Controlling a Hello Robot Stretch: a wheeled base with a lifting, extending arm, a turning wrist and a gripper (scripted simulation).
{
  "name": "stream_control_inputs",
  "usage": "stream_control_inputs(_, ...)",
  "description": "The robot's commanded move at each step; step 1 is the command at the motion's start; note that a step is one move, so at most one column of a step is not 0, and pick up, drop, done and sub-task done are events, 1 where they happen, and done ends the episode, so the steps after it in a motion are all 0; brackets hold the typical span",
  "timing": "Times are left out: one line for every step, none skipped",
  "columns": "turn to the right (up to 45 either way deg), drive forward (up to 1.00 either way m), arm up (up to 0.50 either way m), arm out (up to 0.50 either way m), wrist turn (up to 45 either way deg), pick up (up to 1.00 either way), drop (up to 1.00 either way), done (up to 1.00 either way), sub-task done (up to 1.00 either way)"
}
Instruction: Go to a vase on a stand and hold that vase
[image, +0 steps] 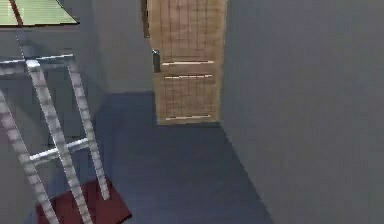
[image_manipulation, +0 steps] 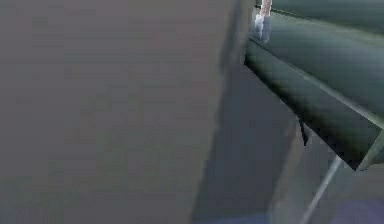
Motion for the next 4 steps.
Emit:
stream_control_inputs(0.0,1.0,0.0,0.0,0.0,0.0,0.0,0.0,0.0)
stream_control_inputs(0.0,0.6,0.0,0.0,0.0,0.0,0.0,0.0,0.0)
stream_control_inputs(-45.0,0.0,0.0,0.0,0.0,0.0,0.0,0.0,0.0)
stream_control_inputs(-6.0,0.0,0.0,0.0,0.0,0.0,0.0,0.0,0.0)
